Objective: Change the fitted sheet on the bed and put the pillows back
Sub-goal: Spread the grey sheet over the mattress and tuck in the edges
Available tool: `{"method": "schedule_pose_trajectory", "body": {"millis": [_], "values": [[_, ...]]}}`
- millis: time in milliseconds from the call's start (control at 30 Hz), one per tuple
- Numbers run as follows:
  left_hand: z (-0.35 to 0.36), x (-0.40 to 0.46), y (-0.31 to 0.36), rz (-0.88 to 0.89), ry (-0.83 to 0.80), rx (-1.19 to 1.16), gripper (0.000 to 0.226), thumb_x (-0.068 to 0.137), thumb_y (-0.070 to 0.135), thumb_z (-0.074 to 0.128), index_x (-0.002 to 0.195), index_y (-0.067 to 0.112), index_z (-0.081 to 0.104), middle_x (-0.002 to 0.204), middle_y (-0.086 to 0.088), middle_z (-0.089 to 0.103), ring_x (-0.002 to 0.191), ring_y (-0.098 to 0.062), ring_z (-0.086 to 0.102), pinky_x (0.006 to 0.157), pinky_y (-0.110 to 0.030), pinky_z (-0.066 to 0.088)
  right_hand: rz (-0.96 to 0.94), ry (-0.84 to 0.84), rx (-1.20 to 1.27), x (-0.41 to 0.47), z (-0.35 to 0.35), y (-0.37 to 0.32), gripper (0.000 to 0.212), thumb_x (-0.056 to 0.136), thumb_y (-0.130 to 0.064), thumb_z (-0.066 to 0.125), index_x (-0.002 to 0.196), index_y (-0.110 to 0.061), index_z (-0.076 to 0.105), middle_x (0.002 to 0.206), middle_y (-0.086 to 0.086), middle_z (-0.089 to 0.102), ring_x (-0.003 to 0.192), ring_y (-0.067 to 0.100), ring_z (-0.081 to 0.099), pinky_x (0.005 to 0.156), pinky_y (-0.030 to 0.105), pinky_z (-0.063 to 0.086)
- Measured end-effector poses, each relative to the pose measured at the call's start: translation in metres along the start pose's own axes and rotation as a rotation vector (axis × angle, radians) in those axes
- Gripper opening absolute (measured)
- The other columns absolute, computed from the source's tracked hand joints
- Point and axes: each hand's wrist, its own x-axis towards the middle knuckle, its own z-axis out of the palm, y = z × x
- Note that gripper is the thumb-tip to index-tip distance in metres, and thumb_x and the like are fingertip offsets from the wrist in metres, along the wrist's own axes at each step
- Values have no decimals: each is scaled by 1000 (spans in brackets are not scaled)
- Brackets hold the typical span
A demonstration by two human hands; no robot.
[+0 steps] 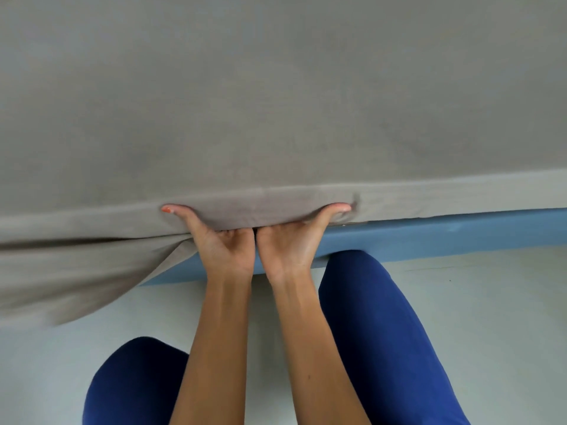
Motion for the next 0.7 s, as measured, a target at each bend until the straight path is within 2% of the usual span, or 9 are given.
{"method": "schedule_pose_trajectory", "body": {"millis": [100, 200, 333, 400, 467, 533, 600, 667, 700], "values": [[1, 5, -3, 9, 36, -6, 74, 85, 74, 37, 130, 19, 57, 124, -2, 66, 115, -24, 62, 104, -46, 45, 3, 10, 37, 4, 0, 0, 91, 65, -87, 42, 124, -21, 64, 135, 5, 57, 129, 27, 50, 113, 44, 33], [0, 7, -3, -1, 51, 9, 77, 83, 76, 36, 131, 20, 56, 126, -2, 65, 116, -25, 61, 105, -47, 44, 33, 59, -23, -2, 0, -3, 90, 67, -87, 37, 125, -23, 61, 135, 6, 57, 128, 28, 51, 112, 44, 35], [3, 2, -3, 7, 66, 31, 75, 83, 77, 34, 128, 22, 57, 124, 0, 66, 117, -24, 61, 106, -45, 43, -3, 326, -276, -25, 0, -16, 61, 81, -72, 43, 104, -19, 60, 124, 13, 63, 113, 25, 62, 105, 42, 44], [7, -1, -3, 38, 101, 34, 70, 84, 77, 35, 125, 25, 58, 124, 1, 66, 116, -22, 61, 106, -44, 44, -82, 449, -318, -31, -4, -27, 56, 86, -60, 52, 109, -9, 60, 119, 15, 64, 108, 23, 64, 104, 39, 46], [12, -4, -4, 77, 171, 28, 61, 84, 76, 39, 112, 26, 60, 122, 3, 66, 113, -20, 62, 106, -42, 43, -78, 402, -201, -36, -4, -32, 67, 88, -59, 52, 126, -4, 52, 122, 13, 62, 113, 23, 60, 107, 38, 42], [18, -7, -2, 51, 315, 82, 63, 80, 78, 43, 105, 24, 60, 111, 6, 67, 103, -16, 63, 105, -36, 44, -26, 308, -60, -36, -1, -29, 76, 86, -68, 47, 134, -8, 47, 128, 8, 59, 119, 20, 56, 109, 34, 38], [21, -8, 2, 36, 500, 147, 75, 76, 78, 49, 123, 20, 50, 113, 7, 61, 97, -14, 58, 102, -32, 45, 24, 262, 43, -32, 0, -27, 82, 81, -75, 46, 134, -12, 49, 128, 3, 61, 120, 18, 56, 106, 32, 39], [15, -9, 7, 136, 600, 161, 89, 74, 69, 63, 141, 22, 29, 130, 4, 52, 109, -17, 56, 100, -37, 47, 49, 213, 90, -23, 1, -26, 82, 77, -78, 47, 132, -17, 55, 126, 1, 64, 119, 18, 57, 107, 33, 39], [9, -9, 11, 189, 600, 181, 91, 73, 63, 69, 142, 20, 28, 133, 3, 51, 112, -17, 57, 99, -40, 48, 55, 186, 98, -20, 3, -26, 82, 75, -80, 47, 131, -21, 56, 126, 0, 64, 121, 18, 57, 109, 34, 37]]}}
